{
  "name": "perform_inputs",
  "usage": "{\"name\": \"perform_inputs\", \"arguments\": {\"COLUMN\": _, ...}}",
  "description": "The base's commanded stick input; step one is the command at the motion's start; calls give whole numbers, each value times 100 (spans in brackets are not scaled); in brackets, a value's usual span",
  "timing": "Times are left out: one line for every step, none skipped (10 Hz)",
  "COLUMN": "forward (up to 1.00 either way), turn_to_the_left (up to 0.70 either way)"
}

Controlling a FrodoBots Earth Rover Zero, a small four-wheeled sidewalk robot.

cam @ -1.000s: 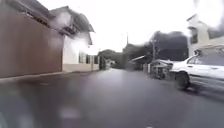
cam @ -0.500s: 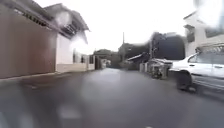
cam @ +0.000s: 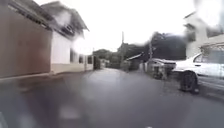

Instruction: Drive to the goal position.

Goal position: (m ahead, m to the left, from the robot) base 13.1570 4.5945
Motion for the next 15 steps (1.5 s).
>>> {"name": "perform_inputs", "arguments": {"forward": 70, "turn_to_the_left": 0}}
{"name": "perform_inputs", "arguments": {"forward": 70, "turn_to_the_left": 0}}
{"name": "perform_inputs", "arguments": {"forward": 70, "turn_to_the_left": 0}}
{"name": "perform_inputs", "arguments": {"forward": 70, "turn_to_the_left": 0}}
{"name": "perform_inputs", "arguments": {"forward": 70, "turn_to_the_left": 0}}
{"name": "perform_inputs", "arguments": {"forward": 70, "turn_to_the_left": 0}}
{"name": "perform_inputs", "arguments": {"forward": 70, "turn_to_the_left": 0}}
{"name": "perform_inputs", "arguments": {"forward": 70, "turn_to_the_left": 0}}
{"name": "perform_inputs", "arguments": {"forward": 70, "turn_to_the_left": 0}}
{"name": "perform_inputs", "arguments": {"forward": 70, "turn_to_the_left": 0}}
{"name": "perform_inputs", "arguments": {"forward": 70, "turn_to_the_left": 0}}
{"name": "perform_inputs", "arguments": {"forward": 70, "turn_to_the_left": 0}}
{"name": "perform_inputs", "arguments": {"forward": 70, "turn_to_the_left": 0}}
{"name": "perform_inputs", "arguments": {"forward": 70, "turn_to_the_left": 0}}
{"name": "perform_inputs", "arguments": {"forward": 70, "turn_to_the_left": 0}}
